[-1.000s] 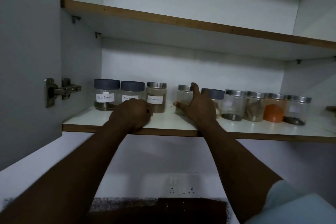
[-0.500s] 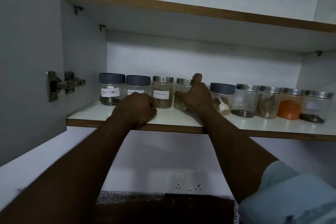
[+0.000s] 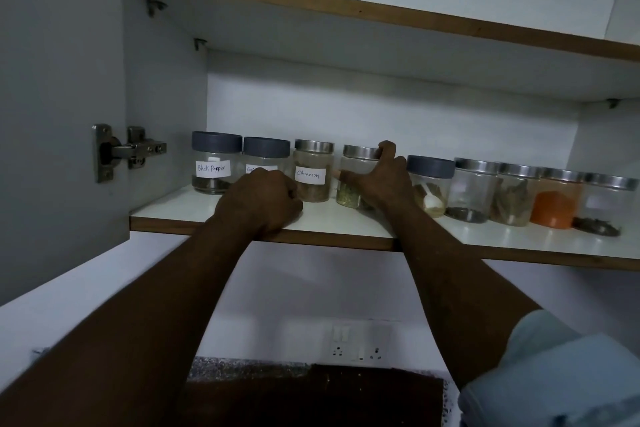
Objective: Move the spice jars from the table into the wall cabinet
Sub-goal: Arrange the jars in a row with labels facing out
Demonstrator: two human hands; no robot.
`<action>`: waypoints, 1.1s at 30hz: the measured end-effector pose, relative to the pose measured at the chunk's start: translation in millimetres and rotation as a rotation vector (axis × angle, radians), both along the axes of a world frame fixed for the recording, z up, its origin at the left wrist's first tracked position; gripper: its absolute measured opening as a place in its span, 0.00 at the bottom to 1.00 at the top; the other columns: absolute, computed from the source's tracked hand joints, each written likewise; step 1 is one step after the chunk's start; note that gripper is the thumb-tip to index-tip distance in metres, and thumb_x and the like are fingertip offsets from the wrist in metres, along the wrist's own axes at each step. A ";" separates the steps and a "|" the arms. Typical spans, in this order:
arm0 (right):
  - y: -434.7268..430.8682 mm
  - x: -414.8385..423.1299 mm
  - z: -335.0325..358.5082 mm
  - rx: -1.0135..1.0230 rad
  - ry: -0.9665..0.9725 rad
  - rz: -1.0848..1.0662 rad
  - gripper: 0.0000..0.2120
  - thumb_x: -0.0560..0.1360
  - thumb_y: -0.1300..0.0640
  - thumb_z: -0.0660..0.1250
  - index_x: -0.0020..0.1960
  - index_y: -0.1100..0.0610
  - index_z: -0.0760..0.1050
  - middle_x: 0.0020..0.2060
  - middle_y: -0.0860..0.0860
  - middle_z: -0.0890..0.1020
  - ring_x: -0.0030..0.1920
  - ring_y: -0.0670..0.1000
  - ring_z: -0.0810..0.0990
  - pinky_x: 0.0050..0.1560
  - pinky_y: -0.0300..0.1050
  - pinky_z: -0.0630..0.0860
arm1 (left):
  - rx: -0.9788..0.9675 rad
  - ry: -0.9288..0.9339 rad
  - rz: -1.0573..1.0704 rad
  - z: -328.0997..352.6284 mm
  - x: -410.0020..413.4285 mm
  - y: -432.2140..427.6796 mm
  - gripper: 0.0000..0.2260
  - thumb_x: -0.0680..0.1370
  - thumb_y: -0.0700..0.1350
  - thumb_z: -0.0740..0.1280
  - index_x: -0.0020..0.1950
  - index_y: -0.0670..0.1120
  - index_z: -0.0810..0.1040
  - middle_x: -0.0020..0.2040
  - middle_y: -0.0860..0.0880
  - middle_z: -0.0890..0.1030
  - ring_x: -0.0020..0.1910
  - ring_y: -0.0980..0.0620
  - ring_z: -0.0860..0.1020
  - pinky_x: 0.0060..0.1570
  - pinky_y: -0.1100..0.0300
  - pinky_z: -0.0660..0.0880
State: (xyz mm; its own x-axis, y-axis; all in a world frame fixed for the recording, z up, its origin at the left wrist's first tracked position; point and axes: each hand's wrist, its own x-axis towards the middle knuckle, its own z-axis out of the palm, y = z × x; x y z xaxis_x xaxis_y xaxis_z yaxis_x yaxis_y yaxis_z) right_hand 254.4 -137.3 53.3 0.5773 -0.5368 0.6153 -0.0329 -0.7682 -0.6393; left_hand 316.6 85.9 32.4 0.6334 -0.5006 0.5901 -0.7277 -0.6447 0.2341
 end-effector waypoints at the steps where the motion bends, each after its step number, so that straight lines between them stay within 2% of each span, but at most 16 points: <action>1: -1.2 1.6 0.2 0.019 -0.003 0.023 0.47 0.63 0.39 0.81 0.72 0.50 0.61 0.62 0.54 0.73 0.58 0.57 0.78 0.55 0.58 0.82 | 0.001 -0.006 0.002 -0.3 0.0 0.0 0.10 0.77 0.54 0.68 0.47 0.52 0.86 0.43 0.51 0.84 0.41 0.53 0.78 0.41 0.60 0.71; 3: -3.9 4.3 0.8 0.110 -0.028 0.103 0.47 0.64 0.47 0.81 0.73 0.51 0.58 0.61 0.53 0.76 0.58 0.57 0.80 0.58 0.58 0.81 | -0.001 -0.014 0.006 -0.4 0.3 -0.1 0.10 0.77 0.55 0.68 0.48 0.51 0.86 0.43 0.51 0.84 0.42 0.52 0.78 0.42 0.59 0.72; 4: -4.9 4.4 0.9 0.162 -0.037 0.132 0.44 0.64 0.49 0.80 0.71 0.51 0.58 0.58 0.51 0.78 0.56 0.56 0.81 0.57 0.58 0.82 | -0.006 -0.016 0.008 -0.5 0.6 -0.2 0.10 0.77 0.55 0.68 0.48 0.52 0.85 0.43 0.51 0.84 0.42 0.52 0.78 0.42 0.59 0.71; 6: -5.2 3.4 0.9 0.259 -0.041 0.166 0.37 0.63 0.50 0.77 0.64 0.49 0.58 0.52 0.49 0.79 0.51 0.53 0.83 0.54 0.57 0.83 | -0.018 -0.016 0.006 -1.1 1.4 -0.3 0.09 0.77 0.56 0.68 0.47 0.53 0.85 0.39 0.53 0.81 0.42 0.52 0.78 0.41 0.59 0.70; 9: -4.3 2.3 -0.7 0.344 -0.045 0.215 0.38 0.63 0.48 0.79 0.64 0.49 0.61 0.56 0.50 0.79 0.52 0.53 0.82 0.54 0.57 0.83 | -0.017 -0.023 0.004 -2.1 2.5 -0.8 0.09 0.77 0.56 0.68 0.46 0.54 0.85 0.36 0.54 0.78 0.39 0.53 0.76 0.39 0.59 0.69; 12: -6.1 1.8 -3.3 0.192 0.022 0.120 0.45 0.62 0.44 0.83 0.71 0.52 0.63 0.62 0.53 0.76 0.59 0.56 0.79 0.59 0.57 0.81 | -0.017 -0.033 0.013 -2.5 3.8 -1.6 0.10 0.76 0.57 0.67 0.46 0.54 0.85 0.40 0.52 0.82 0.39 0.53 0.75 0.39 0.59 0.70; 14: -8.6 2.9 -3.8 0.148 0.058 0.084 0.46 0.64 0.44 0.82 0.74 0.53 0.63 0.66 0.55 0.75 0.63 0.57 0.77 0.63 0.57 0.79 | -0.017 -0.035 0.016 -2.7 5.1 -2.0 0.10 0.76 0.57 0.67 0.46 0.54 0.85 0.41 0.52 0.82 0.39 0.52 0.75 0.40 0.59 0.70; 18: -7.8 5.0 -0.7 0.266 0.061 0.138 0.38 0.69 0.51 0.79 0.73 0.52 0.64 0.61 0.54 0.79 0.57 0.56 0.81 0.56 0.57 0.83 | -0.023 -0.032 0.010 -3.9 7.7 -2.6 0.10 0.75 0.58 0.67 0.43 0.55 0.84 0.35 0.56 0.77 0.38 0.53 0.75 0.38 0.59 0.70; 21: -3.7 4.8 0.6 0.331 0.078 0.167 0.33 0.72 0.54 0.76 0.70 0.54 0.63 0.60 0.56 0.79 0.55 0.57 0.82 0.52 0.58 0.84 | -0.008 -0.038 0.009 -4.3 9.3 -2.1 0.09 0.75 0.59 0.66 0.39 0.57 0.80 0.31 0.59 0.73 0.36 0.55 0.73 0.35 0.60 0.67; 23: -2.8 4.3 0.1 0.310 0.087 0.163 0.33 0.72 0.54 0.76 0.70 0.53 0.62 0.60 0.55 0.79 0.55 0.57 0.82 0.53 0.57 0.83 | -0.004 -0.037 0.007 -4.3 10.2 -2.1 0.10 0.75 0.59 0.66 0.36 0.58 0.76 0.31 0.60 0.72 0.35 0.55 0.72 0.35 0.60 0.67; 27: -4.6 5.1 -3.9 0.140 0.121 0.092 0.42 0.66 0.48 0.82 0.72 0.56 0.63 0.63 0.55 0.76 0.61 0.57 0.78 0.60 0.56 0.80 | 0.005 -0.035 0.011 -3.8 10.5 -3.4 0.11 0.75 0.59 0.66 0.35 0.57 0.75 0.31 0.59 0.73 0.36 0.55 0.73 0.36 0.59 0.68; 30: -8.8 6.7 -5.0 0.116 0.136 0.066 0.41 0.66 0.49 0.83 0.70 0.56 0.64 0.61 0.54 0.78 0.59 0.56 0.79 0.59 0.54 0.80 | 0.008 -0.037 0.012 -3.9 9.7 -3.2 0.13 0.75 0.59 0.66 0.33 0.55 0.74 0.31 0.58 0.74 0.36 0.54 0.74 0.36 0.59 0.68; 33: -11.4 6.7 -4.1 0.106 0.167 0.068 0.38 0.68 0.49 0.81 0.69 0.56 0.63 0.57 0.52 0.77 0.55 0.53 0.77 0.54 0.49 0.79 | 0.011 -0.029 -0.001 -2.8 9.4 -3.0 0.11 0.76 0.59 0.66 0.36 0.55 0.76 0.31 0.58 0.73 0.35 0.56 0.73 0.36 0.59 0.67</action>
State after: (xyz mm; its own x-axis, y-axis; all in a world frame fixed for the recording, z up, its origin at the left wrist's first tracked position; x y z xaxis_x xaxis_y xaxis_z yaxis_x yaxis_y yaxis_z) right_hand 261.2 -148.7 49.2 0.7040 -0.5496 0.4497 -0.0957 -0.7009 -0.7068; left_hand 326.0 83.0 29.5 0.6157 -0.5080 0.6024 -0.7346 -0.6467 0.2055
